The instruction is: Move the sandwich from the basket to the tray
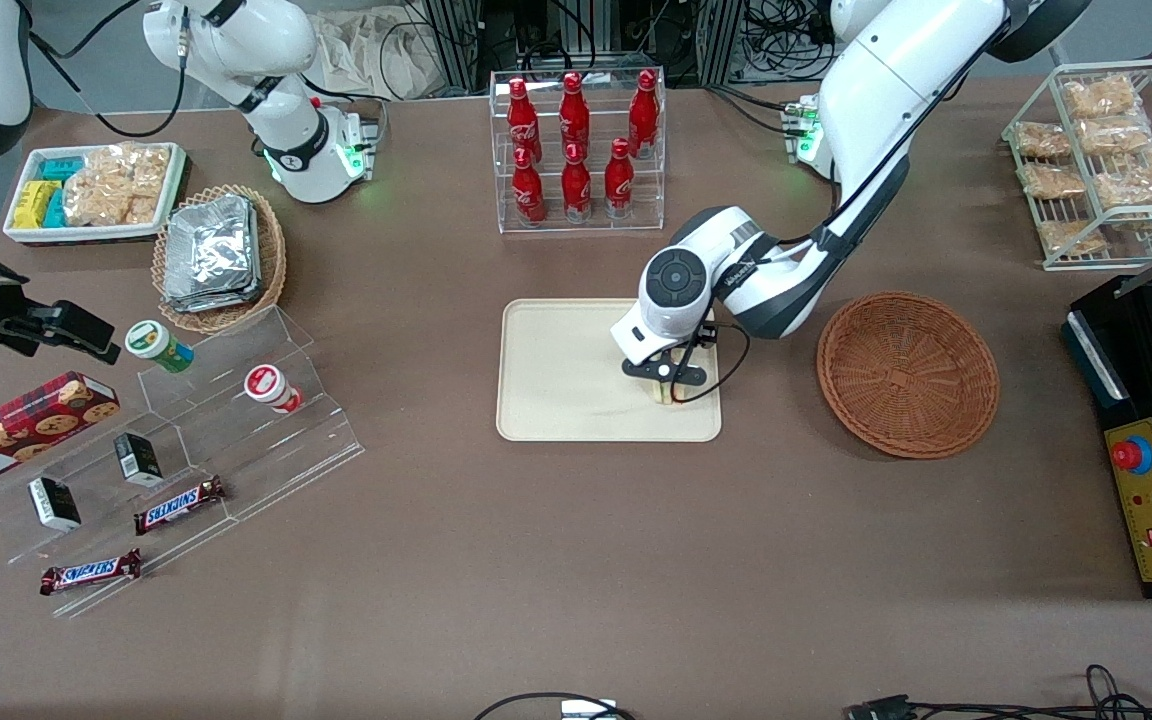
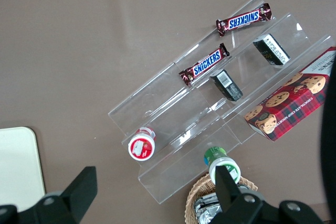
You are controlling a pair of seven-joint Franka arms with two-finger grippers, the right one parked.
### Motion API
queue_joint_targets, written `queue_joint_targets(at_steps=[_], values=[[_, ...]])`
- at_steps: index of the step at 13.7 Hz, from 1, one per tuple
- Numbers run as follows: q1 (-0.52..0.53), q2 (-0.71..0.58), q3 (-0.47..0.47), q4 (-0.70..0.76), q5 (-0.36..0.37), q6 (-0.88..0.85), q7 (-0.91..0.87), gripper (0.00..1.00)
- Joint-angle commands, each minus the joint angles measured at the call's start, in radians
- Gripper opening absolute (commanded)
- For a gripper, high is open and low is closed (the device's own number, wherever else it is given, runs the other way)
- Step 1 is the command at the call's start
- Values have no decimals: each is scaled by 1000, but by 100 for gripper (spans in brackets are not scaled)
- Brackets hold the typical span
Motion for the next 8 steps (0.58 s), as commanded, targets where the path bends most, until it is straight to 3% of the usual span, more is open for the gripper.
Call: queue_joint_targets(at_steps=[1, 8], values=[[6, -44, 3, 12, 14, -52, -25, 100], [148, -201, 2, 127, -6, -210, -13, 100]])
